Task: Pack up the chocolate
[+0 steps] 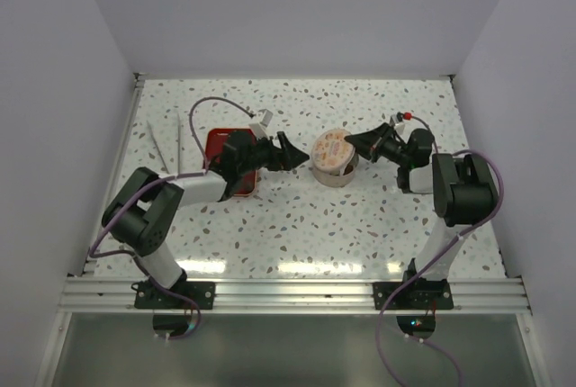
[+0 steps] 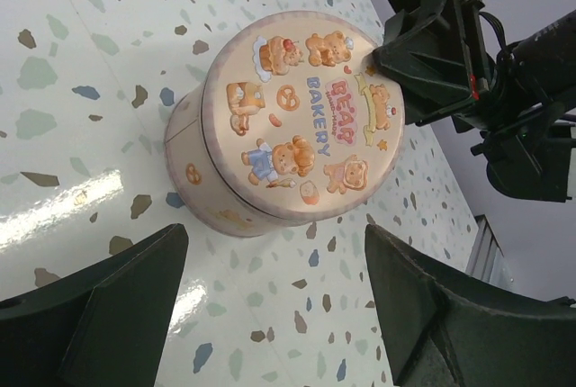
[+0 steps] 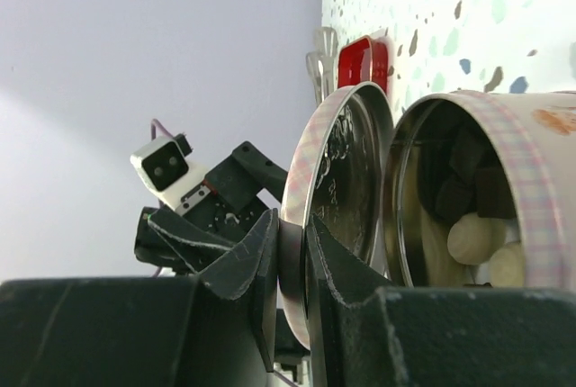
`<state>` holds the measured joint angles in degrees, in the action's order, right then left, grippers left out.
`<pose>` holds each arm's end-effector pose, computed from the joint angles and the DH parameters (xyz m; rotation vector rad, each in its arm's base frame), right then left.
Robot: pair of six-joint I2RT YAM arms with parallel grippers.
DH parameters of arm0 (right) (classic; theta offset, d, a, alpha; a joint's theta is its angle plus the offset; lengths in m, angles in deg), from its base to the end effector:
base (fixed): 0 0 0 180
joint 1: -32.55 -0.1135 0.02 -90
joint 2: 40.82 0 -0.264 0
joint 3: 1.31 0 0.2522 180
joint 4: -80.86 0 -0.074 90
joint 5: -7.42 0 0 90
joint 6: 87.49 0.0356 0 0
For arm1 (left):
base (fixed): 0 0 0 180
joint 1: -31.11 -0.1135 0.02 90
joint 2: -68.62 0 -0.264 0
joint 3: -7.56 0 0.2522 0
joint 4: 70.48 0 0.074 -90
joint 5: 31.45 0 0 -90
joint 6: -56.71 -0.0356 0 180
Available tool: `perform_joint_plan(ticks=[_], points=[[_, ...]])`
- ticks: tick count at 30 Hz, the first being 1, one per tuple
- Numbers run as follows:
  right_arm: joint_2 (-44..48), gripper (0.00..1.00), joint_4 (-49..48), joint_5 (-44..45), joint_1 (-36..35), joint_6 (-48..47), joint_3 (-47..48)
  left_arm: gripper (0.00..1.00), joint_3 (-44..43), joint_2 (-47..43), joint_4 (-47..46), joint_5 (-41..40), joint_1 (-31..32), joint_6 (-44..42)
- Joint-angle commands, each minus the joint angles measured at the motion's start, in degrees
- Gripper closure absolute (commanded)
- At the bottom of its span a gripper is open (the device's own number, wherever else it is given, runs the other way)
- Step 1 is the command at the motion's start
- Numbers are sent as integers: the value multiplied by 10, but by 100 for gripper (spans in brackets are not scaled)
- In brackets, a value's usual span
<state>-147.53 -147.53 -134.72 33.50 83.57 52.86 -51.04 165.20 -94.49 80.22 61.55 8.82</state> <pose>0.3453 0.0224 0.1592 0.5568 1.8753 1.7325 0.2976 -0.1902 0.1947 0.0923 1.9771 -1.2074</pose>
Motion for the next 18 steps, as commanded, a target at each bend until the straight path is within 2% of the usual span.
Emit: perform_joint_plan(ticks=[1,5,13,18], points=[[-9,90,-53,-10,19,4,-9,15,-38,22,7,3,17,-26],[-7,90,-43,-15,23,-5,-10,15,-67,58,38,-5,33,-39],[4,90,-21,-16,25,-24,-11,15,-111,114,42,-19,50,-34],[-4,90,-40,-16,25,-11,-12,15,-105,124,-4,-8,50,-8]])
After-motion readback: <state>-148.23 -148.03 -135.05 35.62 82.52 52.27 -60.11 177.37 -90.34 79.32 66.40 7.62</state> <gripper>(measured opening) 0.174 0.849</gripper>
